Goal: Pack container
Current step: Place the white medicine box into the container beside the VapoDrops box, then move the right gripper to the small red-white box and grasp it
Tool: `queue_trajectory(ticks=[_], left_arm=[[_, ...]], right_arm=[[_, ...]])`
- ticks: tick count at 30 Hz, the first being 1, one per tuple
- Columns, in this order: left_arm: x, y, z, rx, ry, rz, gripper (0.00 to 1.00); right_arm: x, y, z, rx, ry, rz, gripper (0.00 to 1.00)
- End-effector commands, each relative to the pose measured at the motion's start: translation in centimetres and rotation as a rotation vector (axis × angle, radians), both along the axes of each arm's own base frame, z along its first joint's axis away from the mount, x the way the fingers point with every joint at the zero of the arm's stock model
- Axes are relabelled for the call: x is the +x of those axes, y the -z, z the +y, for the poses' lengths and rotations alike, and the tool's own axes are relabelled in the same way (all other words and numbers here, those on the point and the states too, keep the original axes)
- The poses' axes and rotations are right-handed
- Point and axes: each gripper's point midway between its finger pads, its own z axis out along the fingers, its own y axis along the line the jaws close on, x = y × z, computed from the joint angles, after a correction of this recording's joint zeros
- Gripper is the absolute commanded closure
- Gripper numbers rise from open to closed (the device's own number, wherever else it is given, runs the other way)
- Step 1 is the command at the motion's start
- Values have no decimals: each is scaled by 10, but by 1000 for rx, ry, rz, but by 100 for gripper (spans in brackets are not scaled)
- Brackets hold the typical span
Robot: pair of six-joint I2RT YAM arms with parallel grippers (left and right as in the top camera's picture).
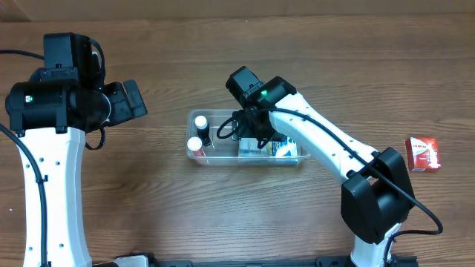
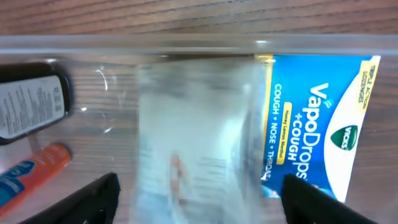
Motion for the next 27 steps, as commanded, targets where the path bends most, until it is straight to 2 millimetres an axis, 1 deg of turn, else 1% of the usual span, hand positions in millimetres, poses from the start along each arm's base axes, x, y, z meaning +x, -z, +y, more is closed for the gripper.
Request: queue_trajectory(ticks=[1,6,8,9,10,12,13,14,15,16,17,18,19,20,22,23,24,25,27], left_arm=[[0,2,0,-2,13,6,0],[0,2,0,-1,13,7,0],[0,2,0,-1,13,7,0],[0,2,0,-1,13,7,0],[0,2,0,-1,13,7,0],[0,2,0,-1,13,7,0],[0,2,0,-1,14,7,0],[0,2,0,-1,13,7,0],[0,2,0,-1,13,8,0],[0,2,0,-2,13,8,0],[0,2,0,-2,13,7,0],[0,2,0,-2,13,8,0],[0,2,0,-2,13,7,0],[0,2,0,-2,13,7,0],[0,2,0,-2,13,7,0],[0,2,0,-1,13,7,0],[1,2,0,-1,13,6,0],[1,2,0,-1,13,5,0],[1,2,0,-2,13,6,0]], right_arm=[[2,-1,-2,-9,7,-9,11],[2,-1,-2,-9,7,-10,11],[2,-1,-2,-12,7,-7,15],[2,-3,-3,-11,7,-15,15],[5,-12,-8,-22,14,-41,15],[19,-62,-33,-63,61,-181,14],[26,-95,-50,-58,103,-258,12],[32,-129,-75,-40,165,-330,8],[36,-150,-97,-22,223,-373,4],[39,-171,-132,-10,313,-417,1],[41,-184,-182,-32,417,-442,0],[41,-186,-227,-80,481,-436,0],[40,-178,-284,-154,513,-399,0],[37,-170,-308,-184,513,-370,0],[26,-148,-362,-224,535,-278,0],[20,-134,-382,-213,526,-222,0],[13,-122,-396,-193,540,-180,0],[9,-108,-406,-157,544,-137,0],[5,-80,-409,-53,467,-76,0]])
